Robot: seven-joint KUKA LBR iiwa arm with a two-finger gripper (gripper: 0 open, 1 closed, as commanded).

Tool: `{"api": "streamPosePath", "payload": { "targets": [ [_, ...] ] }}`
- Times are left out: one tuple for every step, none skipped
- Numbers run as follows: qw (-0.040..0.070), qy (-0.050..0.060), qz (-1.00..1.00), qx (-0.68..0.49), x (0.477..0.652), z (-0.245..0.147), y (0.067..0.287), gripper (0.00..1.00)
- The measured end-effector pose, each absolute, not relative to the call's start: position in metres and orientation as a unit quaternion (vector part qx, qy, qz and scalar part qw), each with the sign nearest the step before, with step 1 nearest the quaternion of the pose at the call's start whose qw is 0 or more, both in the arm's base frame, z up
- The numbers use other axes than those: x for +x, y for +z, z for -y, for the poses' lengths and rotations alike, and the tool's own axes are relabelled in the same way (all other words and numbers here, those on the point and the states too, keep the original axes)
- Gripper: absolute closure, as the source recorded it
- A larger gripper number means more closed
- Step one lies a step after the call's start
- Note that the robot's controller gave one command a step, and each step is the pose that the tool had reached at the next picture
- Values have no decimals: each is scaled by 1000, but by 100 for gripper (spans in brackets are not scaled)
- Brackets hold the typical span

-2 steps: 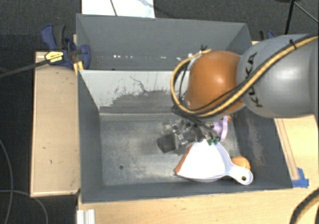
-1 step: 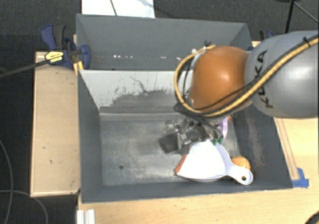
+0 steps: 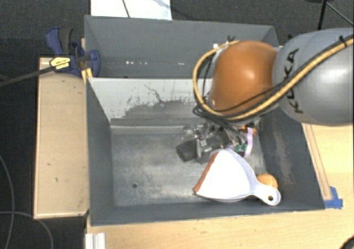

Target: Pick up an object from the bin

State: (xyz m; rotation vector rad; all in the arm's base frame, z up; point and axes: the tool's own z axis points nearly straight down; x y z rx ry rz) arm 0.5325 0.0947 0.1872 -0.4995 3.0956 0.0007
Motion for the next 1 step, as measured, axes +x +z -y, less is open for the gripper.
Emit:
{"api": "streamPosePath", "payload": {
  "targets": [
    [1, 0, -986, -164, 528, -105, 205, 100]
  ]
}}
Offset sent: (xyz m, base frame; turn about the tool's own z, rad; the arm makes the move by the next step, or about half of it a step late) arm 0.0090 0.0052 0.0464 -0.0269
